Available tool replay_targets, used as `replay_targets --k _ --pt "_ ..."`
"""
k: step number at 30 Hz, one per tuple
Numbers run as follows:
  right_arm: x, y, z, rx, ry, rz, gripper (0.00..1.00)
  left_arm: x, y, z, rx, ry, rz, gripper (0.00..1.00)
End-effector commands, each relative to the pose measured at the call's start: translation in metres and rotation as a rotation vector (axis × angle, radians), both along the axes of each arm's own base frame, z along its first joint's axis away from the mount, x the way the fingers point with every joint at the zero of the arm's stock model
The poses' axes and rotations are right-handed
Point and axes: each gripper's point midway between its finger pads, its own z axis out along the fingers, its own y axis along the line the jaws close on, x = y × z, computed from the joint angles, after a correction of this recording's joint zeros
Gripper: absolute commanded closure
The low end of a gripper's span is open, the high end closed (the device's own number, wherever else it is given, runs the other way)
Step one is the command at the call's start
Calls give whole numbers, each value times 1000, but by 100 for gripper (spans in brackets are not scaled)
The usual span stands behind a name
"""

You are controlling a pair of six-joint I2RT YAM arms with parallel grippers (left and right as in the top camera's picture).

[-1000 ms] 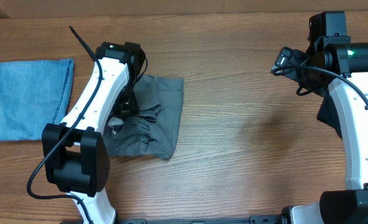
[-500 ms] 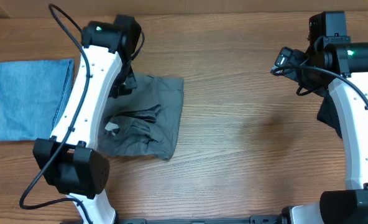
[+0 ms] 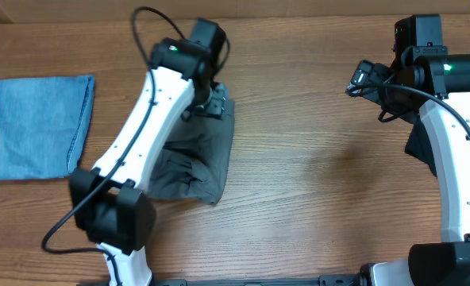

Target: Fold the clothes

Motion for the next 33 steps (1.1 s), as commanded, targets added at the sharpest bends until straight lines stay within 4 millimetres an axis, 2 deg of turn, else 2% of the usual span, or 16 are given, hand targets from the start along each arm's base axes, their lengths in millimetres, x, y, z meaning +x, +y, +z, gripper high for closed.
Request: replay_targets --k 1,2,5,12,17,22,31,32,33 --pt "1 0 -2 6 2 -4 0 -2 -1 -47 47 115 -81 42" --pt "1 0 -2 6 2 -4 0 -1 2 -55 70 123 -65 46" --pt "1 0 -2 6 2 -4 0 3 13 -68 138 130 -12 47" --pt "1 0 -2 6 2 -4 0 3 13 -70 140 136 -13 46" --pt "1 0 -2 6 2 -4 0 3 13 -70 140 136 -13 53" --pt "1 0 -2 6 2 -4 0 2 12 -70 140 138 -7 53" --pt "1 0 -2 6 1 -4 0 -8 14 -84 166 165 -8 54" --pt "1 0 -2 6 2 -4 0 -8 16 -85 178 165 -7 58" --pt "1 0 -2 6 2 -4 0 -8 20 -84 203 158 10 70"
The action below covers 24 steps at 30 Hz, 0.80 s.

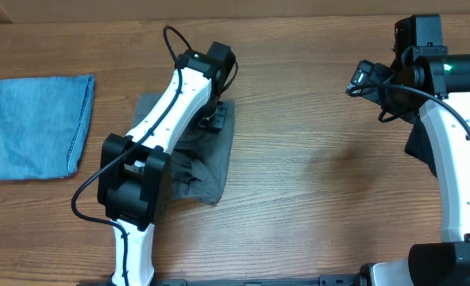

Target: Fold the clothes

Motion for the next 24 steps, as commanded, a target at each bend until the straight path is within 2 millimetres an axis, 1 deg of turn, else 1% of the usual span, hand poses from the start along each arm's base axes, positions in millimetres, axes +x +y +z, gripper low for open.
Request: replay_targets --k 1,2,5,8,9,12,16,20,21,23,24 --pt "1 0 -2 6 2 -4 0 -2 12 0 78 -19 32 90" --pt "1 0 -2 6 2 -4 0 -1 16 1 99 -31 45 96" --pt "1 0 -2 6 2 -4 0 6 35 9 209 -88 78 96" --pt "1 0 -2 6 2 -4 0 19 69 26 394 -198 146 96" --pt "1 0 -2 6 2 -4 0 23 76 29 424 -220 160 96" --pt "1 0 -2 6 2 -4 0 32 93 37 484 -279 207 96" --pt "1 0 -2 6 2 -4 0 47 108 38 476 -334 268 95" --pt "1 0 -2 6 2 -4 0 63 123 37 431 -379 338 78" --pt "1 0 -2 6 2 -4 0 68 127 36 413 -388 348 77" --pt "1 0 -2 6 2 -4 0 74 134 35 387 -400 366 71" --pt "1 0 -2 6 2 -4 0 78 138 34 376 -408 379 64"
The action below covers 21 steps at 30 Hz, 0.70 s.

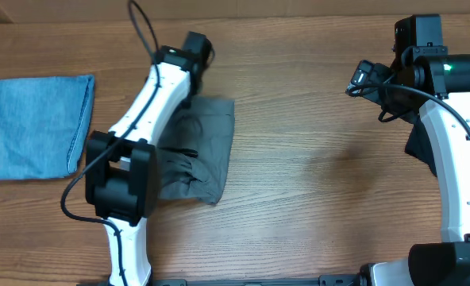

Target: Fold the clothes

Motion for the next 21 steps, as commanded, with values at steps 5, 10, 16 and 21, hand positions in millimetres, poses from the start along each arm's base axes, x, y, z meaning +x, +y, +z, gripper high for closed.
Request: replay_targets --k 5,10,16,21 --pt "1 0 -2 6 1 -4 0 19 31 10 -68 -84 75 49" --pt "1 0 -2 6 1 -4 0 18 21 55 -127 -84 64 42" --pt "1 0 -2 6 1 -4 0 -31 -55 87 -610 126 3 18" --pt "1 0 -2 6 1 -4 0 -69 -62 83 -698 294 5 15"
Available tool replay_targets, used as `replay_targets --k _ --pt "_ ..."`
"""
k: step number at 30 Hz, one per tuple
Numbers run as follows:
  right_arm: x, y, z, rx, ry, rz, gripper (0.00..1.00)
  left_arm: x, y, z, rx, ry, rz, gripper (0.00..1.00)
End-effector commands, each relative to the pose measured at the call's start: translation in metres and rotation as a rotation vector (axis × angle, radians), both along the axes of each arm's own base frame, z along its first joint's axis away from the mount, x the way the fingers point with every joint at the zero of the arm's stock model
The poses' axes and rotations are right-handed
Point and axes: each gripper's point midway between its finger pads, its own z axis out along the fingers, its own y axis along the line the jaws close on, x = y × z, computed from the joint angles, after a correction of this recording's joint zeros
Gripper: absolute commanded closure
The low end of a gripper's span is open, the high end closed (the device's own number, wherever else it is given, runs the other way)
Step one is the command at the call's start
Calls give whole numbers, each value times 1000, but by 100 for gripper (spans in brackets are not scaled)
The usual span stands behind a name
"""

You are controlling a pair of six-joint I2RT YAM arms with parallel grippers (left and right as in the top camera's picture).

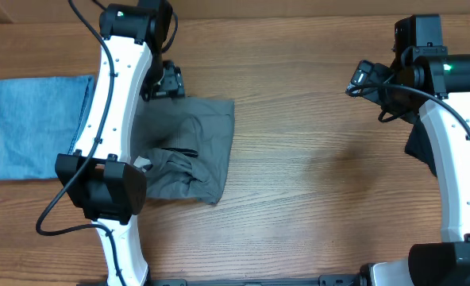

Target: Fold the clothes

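Note:
A dark grey garment lies left of the table's middle, flat across its upper half and bunched into wrinkles along its lower edge. My left gripper hangs just beyond the garment's far left corner, with nothing seen in it. The overhead view does not show how its jaws stand. A folded blue denim piece rests at the far left. My right gripper is held high at the far right, away from both clothes, its jaws unreadable.
A dark cloth shows partly under the right arm at the right edge. The left arm's white link crosses the gap between the denim and the grey garment. Bare wood spans the middle and the front.
The left arm has swung to the left, its wrist now near the garment's far left corner instead of beyond the far edge. The garment and the right arm stay as they were.
At first my left gripper was down on the grey garment's far right corner. Then it was still over that corner, with the far left part of the cloth uncovered. Later it was off the cloth, beyond its far edge, and now stands further left.

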Motion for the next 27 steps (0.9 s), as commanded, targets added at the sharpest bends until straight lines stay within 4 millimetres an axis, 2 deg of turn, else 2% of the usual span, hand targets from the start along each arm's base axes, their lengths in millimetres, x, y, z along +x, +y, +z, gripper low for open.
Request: replay_targets --k 1,3,7,14,18,22,25,27 --pt "1 0 -2 6 2 -4 0 -15 -41 0 -272 70 -37 16" --pt "1 0 -2 6 2 -4 0 -22 -49 -4 -326 102 -53 18" --pt "1 0 -2 6 2 -4 0 -41 -45 -13 -291 161 -47 19" --pt "1 0 -2 6 2 -4 0 -98 8 -7 -31 157 103 12" --pt "1 0 -2 6 2 -4 0 -93 10 -11 -46 20 93 1" --pt "1 0 -2 6 2 -4 0 -82 3 -33 -85 -23 92 0" --pt "1 0 -2 6 2 -4 0 -80 -4 -60 -121 -8 93 1" --pt "1 0 -2 6 2 -4 0 -87 -3 -74 -116 30 96 11"
